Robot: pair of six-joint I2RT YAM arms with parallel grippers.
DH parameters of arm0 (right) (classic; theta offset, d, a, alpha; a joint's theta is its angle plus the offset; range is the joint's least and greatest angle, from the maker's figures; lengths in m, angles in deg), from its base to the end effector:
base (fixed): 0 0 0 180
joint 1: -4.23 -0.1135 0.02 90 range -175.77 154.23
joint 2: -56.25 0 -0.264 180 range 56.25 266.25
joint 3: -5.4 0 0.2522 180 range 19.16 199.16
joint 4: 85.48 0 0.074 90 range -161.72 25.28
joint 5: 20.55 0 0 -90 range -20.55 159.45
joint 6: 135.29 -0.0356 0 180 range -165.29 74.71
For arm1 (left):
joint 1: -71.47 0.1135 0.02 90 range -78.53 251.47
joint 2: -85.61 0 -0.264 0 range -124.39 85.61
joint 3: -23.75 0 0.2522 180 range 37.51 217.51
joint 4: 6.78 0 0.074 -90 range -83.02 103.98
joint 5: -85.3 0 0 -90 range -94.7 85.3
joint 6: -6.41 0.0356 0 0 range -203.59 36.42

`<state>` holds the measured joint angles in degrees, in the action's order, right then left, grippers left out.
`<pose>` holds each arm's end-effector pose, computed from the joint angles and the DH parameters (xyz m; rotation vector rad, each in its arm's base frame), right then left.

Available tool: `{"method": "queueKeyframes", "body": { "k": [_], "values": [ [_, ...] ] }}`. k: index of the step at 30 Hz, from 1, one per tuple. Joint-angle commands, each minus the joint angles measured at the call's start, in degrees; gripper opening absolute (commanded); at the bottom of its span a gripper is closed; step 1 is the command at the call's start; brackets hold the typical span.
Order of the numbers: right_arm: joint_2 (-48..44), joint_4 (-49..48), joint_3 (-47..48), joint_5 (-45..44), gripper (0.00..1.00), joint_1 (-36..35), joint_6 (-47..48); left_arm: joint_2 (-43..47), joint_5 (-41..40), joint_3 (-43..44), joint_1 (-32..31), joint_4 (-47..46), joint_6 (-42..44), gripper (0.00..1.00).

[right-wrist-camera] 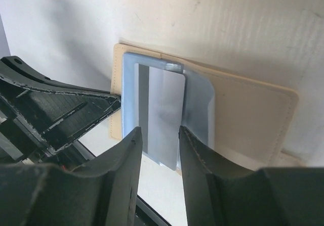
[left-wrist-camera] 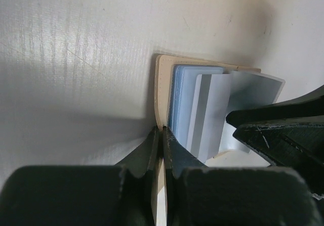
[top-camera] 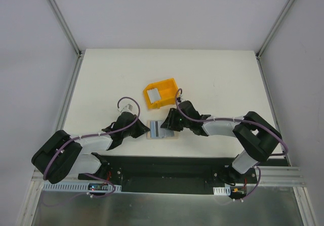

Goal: Put the credit cards into the card holder
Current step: Insert the credit card into the card holder.

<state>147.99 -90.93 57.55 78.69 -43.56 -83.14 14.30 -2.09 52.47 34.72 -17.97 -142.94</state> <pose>0.2059 0.2355 0.1554 -0.3032 2.3271 0.9838 0.1710 -0.1297 0.1358 -0.4219 2.2614 -0.9951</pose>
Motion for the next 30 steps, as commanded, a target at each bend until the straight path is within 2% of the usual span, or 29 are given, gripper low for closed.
{"method": "queueKeyframes", "body": {
  "k": [1,11,19,24,30],
  "values": [
    [2.3,3.6,4.1,1.3,0.38,-1.2,2.1,1.2,0.4,-0.4,-0.2,0.8,1.5,0.0],
    [3.6,5.5,6.7,1.9,0.37,-2.0,3.2,1.3,0.3,-0.5,-0.2,0.8,1.4,0.0],
    [0.4,10.7,6.9,-3.5,0.38,-2.0,6.1,2.1,-0.2,-0.8,-0.2,0.9,1.6,0.0],
    [2.0,10.2,7.6,-1.6,0.38,-2.2,5.7,1.8,-0.1,-0.5,-0.2,1.0,1.6,0.0],
    [3.6,9.6,9.9,0.5,0.31,-3.4,6.7,2.0,0.1,-0.4,-0.2,0.9,1.8,0.0]
  ]
}}
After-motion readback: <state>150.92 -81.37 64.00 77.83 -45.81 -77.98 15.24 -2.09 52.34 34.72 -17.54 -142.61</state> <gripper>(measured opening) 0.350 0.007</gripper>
